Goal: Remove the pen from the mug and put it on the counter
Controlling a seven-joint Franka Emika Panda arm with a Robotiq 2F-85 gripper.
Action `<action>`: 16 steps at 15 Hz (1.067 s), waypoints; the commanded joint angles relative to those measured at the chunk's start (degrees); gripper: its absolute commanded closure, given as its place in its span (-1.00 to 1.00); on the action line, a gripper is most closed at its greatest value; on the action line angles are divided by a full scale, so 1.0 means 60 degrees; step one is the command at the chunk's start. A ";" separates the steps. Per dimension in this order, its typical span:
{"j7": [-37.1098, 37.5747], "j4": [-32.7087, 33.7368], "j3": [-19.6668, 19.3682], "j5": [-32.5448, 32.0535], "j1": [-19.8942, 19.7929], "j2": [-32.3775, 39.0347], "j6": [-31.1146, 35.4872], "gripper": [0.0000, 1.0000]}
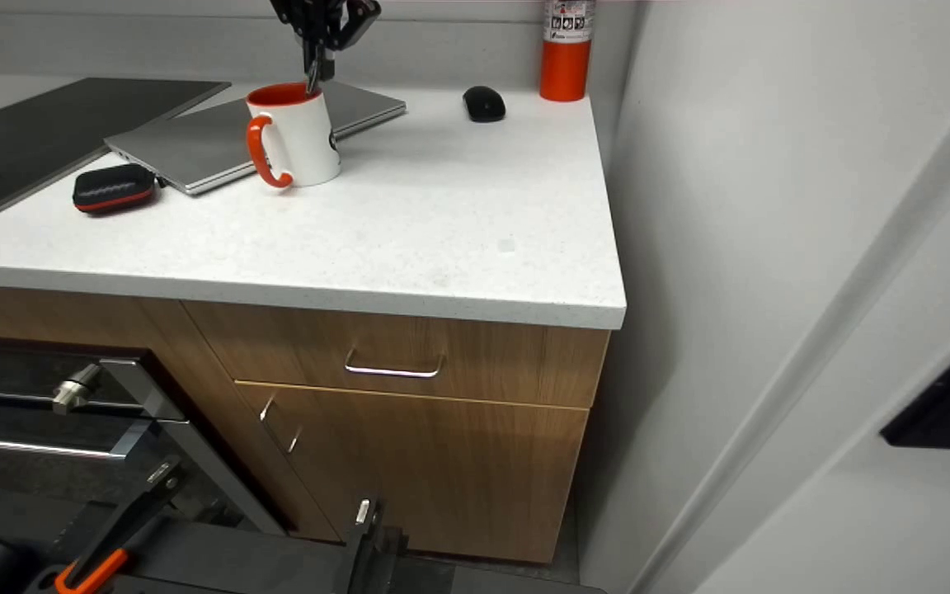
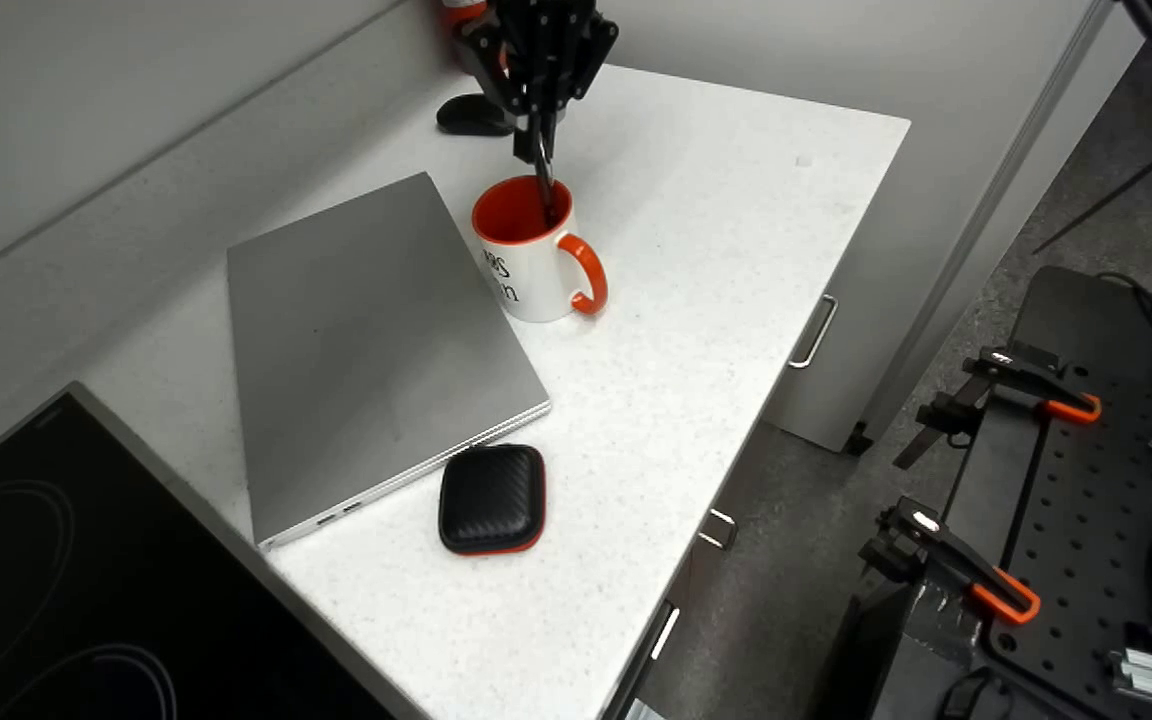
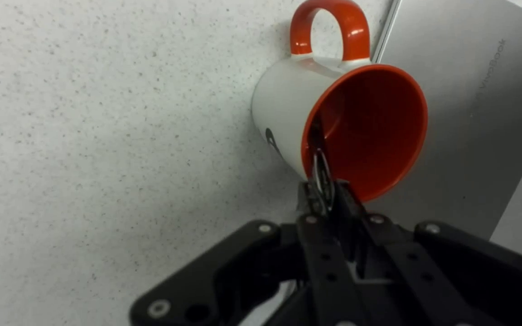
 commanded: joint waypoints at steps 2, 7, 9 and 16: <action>0.0315 -0.0791 -0.0007 0.0000 0.0070 -0.1473 0.0851 0.94; 0.1826 -0.1283 -0.0055 -0.1509 -0.0066 -0.2870 0.1787 0.94; 0.2991 -0.1287 0.0246 -0.3392 -0.0560 -0.3069 0.1561 0.94; 0.4662 -0.1220 0.0031 -0.6614 -0.0676 -0.2475 0.0823 0.75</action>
